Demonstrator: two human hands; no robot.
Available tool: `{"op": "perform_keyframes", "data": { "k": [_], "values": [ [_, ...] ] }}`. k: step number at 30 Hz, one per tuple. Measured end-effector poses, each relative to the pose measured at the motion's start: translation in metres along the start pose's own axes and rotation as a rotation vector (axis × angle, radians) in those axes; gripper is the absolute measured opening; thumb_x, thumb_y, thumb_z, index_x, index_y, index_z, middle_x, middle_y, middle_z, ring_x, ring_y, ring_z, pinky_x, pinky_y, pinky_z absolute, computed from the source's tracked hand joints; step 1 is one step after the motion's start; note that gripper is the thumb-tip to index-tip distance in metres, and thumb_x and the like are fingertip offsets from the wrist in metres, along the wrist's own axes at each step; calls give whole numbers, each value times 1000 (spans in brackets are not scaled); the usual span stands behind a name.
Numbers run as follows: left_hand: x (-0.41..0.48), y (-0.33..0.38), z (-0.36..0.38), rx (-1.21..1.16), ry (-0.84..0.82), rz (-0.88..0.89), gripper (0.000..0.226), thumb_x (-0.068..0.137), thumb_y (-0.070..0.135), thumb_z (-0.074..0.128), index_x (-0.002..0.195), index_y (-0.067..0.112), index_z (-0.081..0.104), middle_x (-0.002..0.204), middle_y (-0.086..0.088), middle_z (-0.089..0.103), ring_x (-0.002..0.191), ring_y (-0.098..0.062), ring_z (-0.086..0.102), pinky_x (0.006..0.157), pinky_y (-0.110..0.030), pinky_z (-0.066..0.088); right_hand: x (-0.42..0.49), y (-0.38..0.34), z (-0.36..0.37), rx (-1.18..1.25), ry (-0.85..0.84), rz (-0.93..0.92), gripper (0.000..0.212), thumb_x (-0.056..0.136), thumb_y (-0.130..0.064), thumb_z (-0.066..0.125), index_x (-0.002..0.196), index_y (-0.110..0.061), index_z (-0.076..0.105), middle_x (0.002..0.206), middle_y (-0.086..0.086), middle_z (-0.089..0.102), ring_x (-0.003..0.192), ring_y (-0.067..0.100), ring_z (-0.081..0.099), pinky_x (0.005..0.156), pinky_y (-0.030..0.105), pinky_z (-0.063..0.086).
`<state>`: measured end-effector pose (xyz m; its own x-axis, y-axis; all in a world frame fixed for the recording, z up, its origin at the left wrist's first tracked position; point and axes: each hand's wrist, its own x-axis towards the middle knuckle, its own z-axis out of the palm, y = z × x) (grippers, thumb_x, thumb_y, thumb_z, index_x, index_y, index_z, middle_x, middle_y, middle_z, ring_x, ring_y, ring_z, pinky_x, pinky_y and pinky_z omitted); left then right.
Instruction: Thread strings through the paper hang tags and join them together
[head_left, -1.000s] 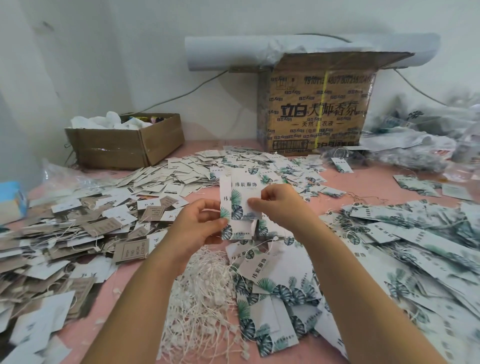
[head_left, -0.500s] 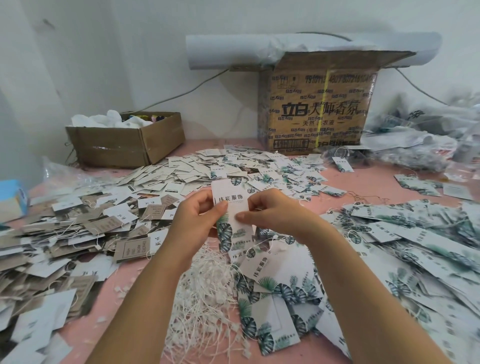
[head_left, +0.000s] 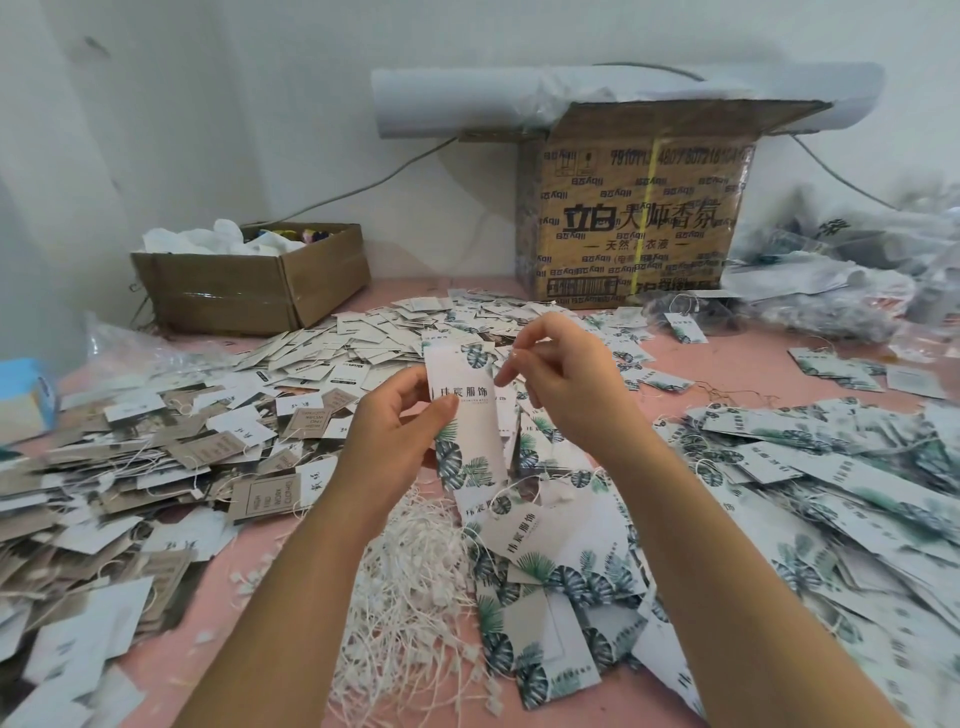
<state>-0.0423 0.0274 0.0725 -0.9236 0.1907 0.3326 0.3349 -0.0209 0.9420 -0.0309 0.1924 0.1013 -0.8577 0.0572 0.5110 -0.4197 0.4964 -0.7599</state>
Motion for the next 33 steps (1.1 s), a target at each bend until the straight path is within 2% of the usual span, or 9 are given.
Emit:
{"op": "perform_keyframes", "data": {
  "k": [4,9,12,18,20,25,28,31,33],
  "values": [
    [-1,0,1,-9,-4,12,22,93,13,55,95,32,66,89,12,72,75,-4,68,55,-17,50,-2,-5,-1,-24,61,-62,6,84,-6,65,82,-11,67,69,-4,66,60,5,58,61,23,50],
    [-2,2,3,25,-28,62,38,94,15,53,85,47,70,89,14,72,80,-7,68,63,-20,53,-1,-10,-2,-106,74,-93,9,85,-8,64,88,-9,72,69,-19,59,59,-3,51,59,9,43],
    [-2,3,4,38,-25,81,33,94,13,53,88,41,69,88,15,72,77,-5,68,65,-22,55,-2,-13,-1,-138,73,-99,10,84,-7,64,84,-12,72,68,-19,58,59,0,49,58,9,42],
    [-3,5,6,98,-10,84,24,93,21,56,112,31,66,103,-6,68,88,-23,66,85,-50,51,-2,-15,0,-188,69,-96,9,82,-9,65,78,-15,71,63,-18,56,53,-2,44,54,10,37],
    [-5,9,7,104,-29,111,22,90,25,56,99,41,68,104,-15,64,81,-25,58,82,-59,48,-2,-15,0,-207,66,-103,8,81,-10,66,78,-13,71,63,-16,56,54,-6,45,53,8,35],
    [-8,15,8,119,-79,148,28,87,28,53,90,53,67,98,-6,66,78,-25,56,77,-63,46,-3,-17,0,-244,49,-135,7,81,-10,66,77,-11,71,58,-21,51,54,-11,46,53,7,34],
    [-7,13,8,134,-88,153,35,92,23,54,91,56,65,98,-3,66,76,-35,60,73,-58,50,-3,-18,0,-259,42,-141,7,82,-10,65,78,-11,71,58,-21,50,54,-13,46,53,6,34],
    [-7,9,6,114,-62,117,25,95,27,50,102,44,66,85,3,68,69,-18,59,52,-28,50,-3,-19,0,-246,44,-135,7,82,-10,65,79,-11,71,59,-21,50,54,-12,46,53,6,34],
    [-6,10,5,58,-52,101,26,97,28,43,97,38,66,76,10,66,62,-7,58,46,-19,44,-4,-18,0,-221,34,-132,7,82,-10,65,79,-12,71,59,-21,51,53,-10,46,53,7,35]
  ]
}}
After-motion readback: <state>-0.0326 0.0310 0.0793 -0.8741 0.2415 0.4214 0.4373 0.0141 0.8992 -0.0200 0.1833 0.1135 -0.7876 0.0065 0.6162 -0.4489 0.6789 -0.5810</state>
